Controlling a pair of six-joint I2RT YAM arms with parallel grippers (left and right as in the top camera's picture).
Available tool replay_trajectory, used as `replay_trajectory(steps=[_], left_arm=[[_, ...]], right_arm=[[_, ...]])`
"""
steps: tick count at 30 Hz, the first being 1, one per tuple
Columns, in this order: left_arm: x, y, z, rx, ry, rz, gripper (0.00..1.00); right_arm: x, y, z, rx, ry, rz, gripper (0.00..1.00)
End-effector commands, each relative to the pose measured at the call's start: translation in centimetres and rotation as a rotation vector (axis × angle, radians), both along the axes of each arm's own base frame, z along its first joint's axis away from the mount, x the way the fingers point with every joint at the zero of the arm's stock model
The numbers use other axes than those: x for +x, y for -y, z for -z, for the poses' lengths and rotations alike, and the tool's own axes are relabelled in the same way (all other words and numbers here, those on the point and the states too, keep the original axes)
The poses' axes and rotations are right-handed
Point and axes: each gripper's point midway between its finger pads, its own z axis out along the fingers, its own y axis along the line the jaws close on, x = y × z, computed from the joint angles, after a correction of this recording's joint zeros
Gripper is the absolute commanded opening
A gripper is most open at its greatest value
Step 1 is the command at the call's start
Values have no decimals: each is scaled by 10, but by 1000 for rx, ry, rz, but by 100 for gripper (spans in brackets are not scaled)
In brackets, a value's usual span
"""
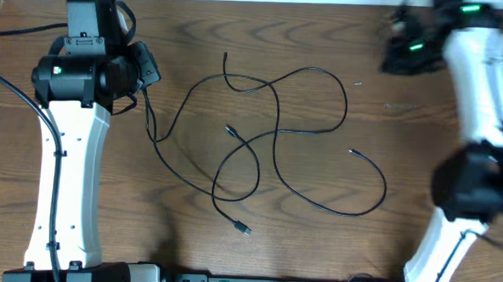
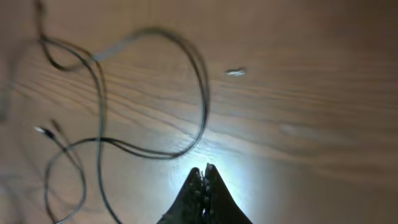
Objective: Untangle cables
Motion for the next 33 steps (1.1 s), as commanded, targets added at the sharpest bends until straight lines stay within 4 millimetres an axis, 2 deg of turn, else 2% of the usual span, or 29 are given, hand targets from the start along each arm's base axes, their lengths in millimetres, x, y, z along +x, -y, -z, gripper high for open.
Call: replay_trajectory(steps=[1, 3, 6, 8, 11, 14, 18, 22, 23, 26, 29, 33], left_arm=[[1, -1, 2, 0, -5, 1, 7], [2, -1, 1, 0, 0, 1, 7], [3, -1, 1, 0, 4, 1, 7], [3, -1, 0, 0, 6, 1, 7], [4, -1, 0, 0, 8, 1, 7], [4, -1, 0, 0, 8, 1, 7], [4, -1, 0, 1, 8, 1, 8], [4, -1, 0, 1, 7, 1, 7], [4, -1, 0, 1, 7, 1, 7], [4, -1, 0, 1, 7, 1, 8], [4, -1, 0, 1, 7, 1, 7], [4, -1, 0, 1, 7, 1, 7]], right_arm=[[-13, 18, -52, 7, 108, 7, 1], [-21, 35, -62, -6, 117, 48, 1], [-24, 39, -57, -2, 91, 60, 2], [-27, 33, -46, 10, 48, 62, 15], [-31, 14, -19, 27, -39, 37, 33], [-39, -11, 12, 36, -132, -15, 41], [-51, -52, 59, 8, -217, -151, 46], [-55, -76, 89, -74, -201, -334, 47], [-57, -91, 98, -101, -171, -440, 49], [-56, -107, 109, -162, -109, -566, 54], [-50, -111, 119, -257, -53, -656, 61], [-58, -119, 138, -320, 10, -896, 61]])
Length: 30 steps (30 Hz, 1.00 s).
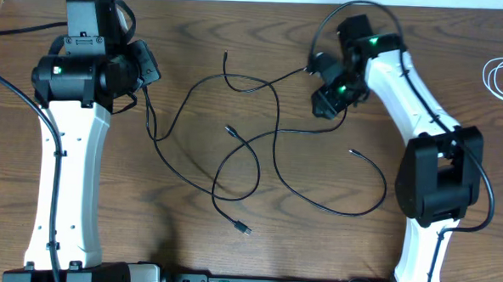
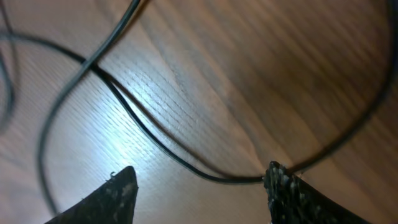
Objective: Untangle cables
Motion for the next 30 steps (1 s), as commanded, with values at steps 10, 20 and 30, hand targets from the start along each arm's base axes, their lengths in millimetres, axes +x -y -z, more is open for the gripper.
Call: replay_trajectory(steps=[10, 20, 30], left_arm=[[1, -1, 2, 4, -6, -1, 7], [1, -1, 2, 4, -6, -1, 7], [1, -1, 2, 4, -5, -2, 7]], right_arm=[[-13, 12, 63, -132, 100, -371, 58], [-30, 13, 85, -118, 71, -405, 56], [-61, 7, 85, -43, -48, -412, 36]])
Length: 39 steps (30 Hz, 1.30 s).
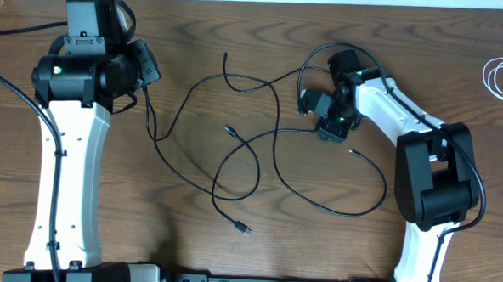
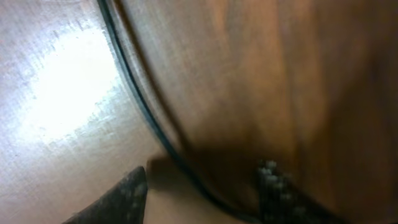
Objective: Untangle cables
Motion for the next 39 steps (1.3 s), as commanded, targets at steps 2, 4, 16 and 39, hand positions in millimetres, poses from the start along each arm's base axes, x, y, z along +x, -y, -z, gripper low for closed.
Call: replay_trajectory(steps=[2, 4, 16, 39], left_arm=[[1, -1, 2, 3, -8, -1, 7], [1, -1, 2, 3, -7, -1, 7], [3, -1, 1, 4, 4, -1, 7], [6, -1, -1, 3, 16, -1, 8]], right_arm=[[-33, -6, 16, 41, -141, 10, 1], [-33, -5, 16, 37, -154, 84, 1], [34, 29, -73, 105, -76, 709, 1], [38, 114, -170, 362, -101, 1167, 46]])
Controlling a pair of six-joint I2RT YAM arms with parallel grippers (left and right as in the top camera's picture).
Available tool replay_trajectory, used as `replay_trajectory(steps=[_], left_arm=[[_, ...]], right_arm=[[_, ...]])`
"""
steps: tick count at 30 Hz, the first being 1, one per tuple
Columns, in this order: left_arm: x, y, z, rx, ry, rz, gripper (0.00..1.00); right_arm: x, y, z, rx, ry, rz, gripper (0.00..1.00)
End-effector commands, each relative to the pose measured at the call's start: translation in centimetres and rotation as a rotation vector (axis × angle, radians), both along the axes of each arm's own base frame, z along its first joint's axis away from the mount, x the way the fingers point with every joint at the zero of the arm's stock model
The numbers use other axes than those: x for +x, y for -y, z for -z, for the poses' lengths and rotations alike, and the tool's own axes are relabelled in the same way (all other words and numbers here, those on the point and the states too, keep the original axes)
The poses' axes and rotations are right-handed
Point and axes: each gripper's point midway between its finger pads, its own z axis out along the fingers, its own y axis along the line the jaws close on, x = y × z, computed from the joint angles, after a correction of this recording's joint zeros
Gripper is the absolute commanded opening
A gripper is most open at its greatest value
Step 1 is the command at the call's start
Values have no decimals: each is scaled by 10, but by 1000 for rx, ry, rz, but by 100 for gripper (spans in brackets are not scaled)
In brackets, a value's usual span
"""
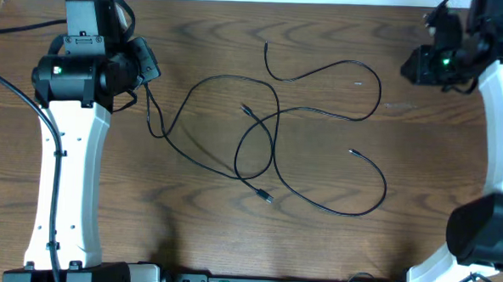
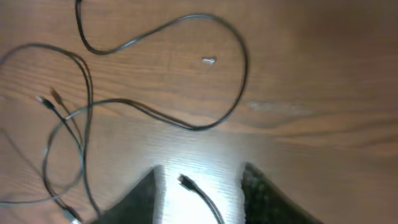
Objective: Untangle cables
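Note:
Thin black cables (image 1: 274,116) lie tangled in crossing loops on the middle of the wooden table. A wide loop (image 2: 239,81) reaches toward the right. My right gripper (image 1: 418,65) hangs high at the far right corner. In the right wrist view the right gripper (image 2: 201,169) is open and holds nothing. One cable end (image 2: 185,182) lies on the table far below the gap. My left gripper (image 1: 146,68) is at the far left, and a cable strand (image 1: 153,120) runs down from it. Its jaws are hidden.
A tiny pale scrap (image 1: 357,83) lies on the wood inside the right loop. The left arm's white link (image 1: 63,167) stretches along the left side. A black rail runs along the near edge.
My right gripper was low on the cable loop with the cable between its fingers; now it is high at the far right corner, open and empty. The tangle has shifted to the right.
First my right gripper was shut, high at the far right. Then it was open, low over the right loop, then down with the cable between its fingers. Now it is back up and empty, with the loop and the cable ends further right. The left arm stayed still.

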Motion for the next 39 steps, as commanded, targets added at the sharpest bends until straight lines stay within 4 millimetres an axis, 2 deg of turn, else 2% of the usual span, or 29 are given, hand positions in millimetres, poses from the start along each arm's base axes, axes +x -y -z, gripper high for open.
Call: replay_trajectory(steps=[1, 3, 5, 8, 15, 17, 18, 22, 23, 24, 27, 31, 35, 39], left_arm=[[1, 0, 3, 2, -10, 1, 8], [0, 4, 5, -12, -14, 16, 8], [1, 10, 8, -41, -18, 37, 7], [2, 20, 24, -79, -63, 70, 8], [6, 62, 54, -182, -153, 256, 7], [6, 84, 70, -197, -200, 348, 8], [6, 91, 76, -191, -215, 376, 14], [5, 113, 90, -127, -235, 525, 61], [6, 114, 91, -110, -228, 539, 68], [8, 115, 90, -88, -215, 542, 71], [17, 120, 82, -65, -159, 558, 73], [24, 136, 78, -31, -105, 636, 72], [22, 158, 82, 19, -83, 758, 71], [23, 166, 89, 24, -93, 786, 68]], right_arm=[[-11, -27, 43, 140, -148, 10, 50], [-15, -42, 56, 195, -182, -18, 57], [-18, -53, 66, 233, -206, -12, 60], [-20, -71, 89, 259, -239, 37, 62], [-19, -90, 99, 252, -223, 2, 64], [-19, -91, 100, 240, -218, 1, 66], [-18, -90, 100, 238, -217, 7, 66], [-16, -90, 100, 241, -219, 34, 66], [-15, -90, 100, 245, -221, 53, 65], [-14, -91, 100, 247, -221, 66, 64], [-9, -95, 102, 267, -224, 113, 62], [-5, -101, 115, 254, -249, 208, 60], [-7, -114, 132, 272, -283, 258, 59], [-7, -125, 151, 275, -310, 301, 56]])
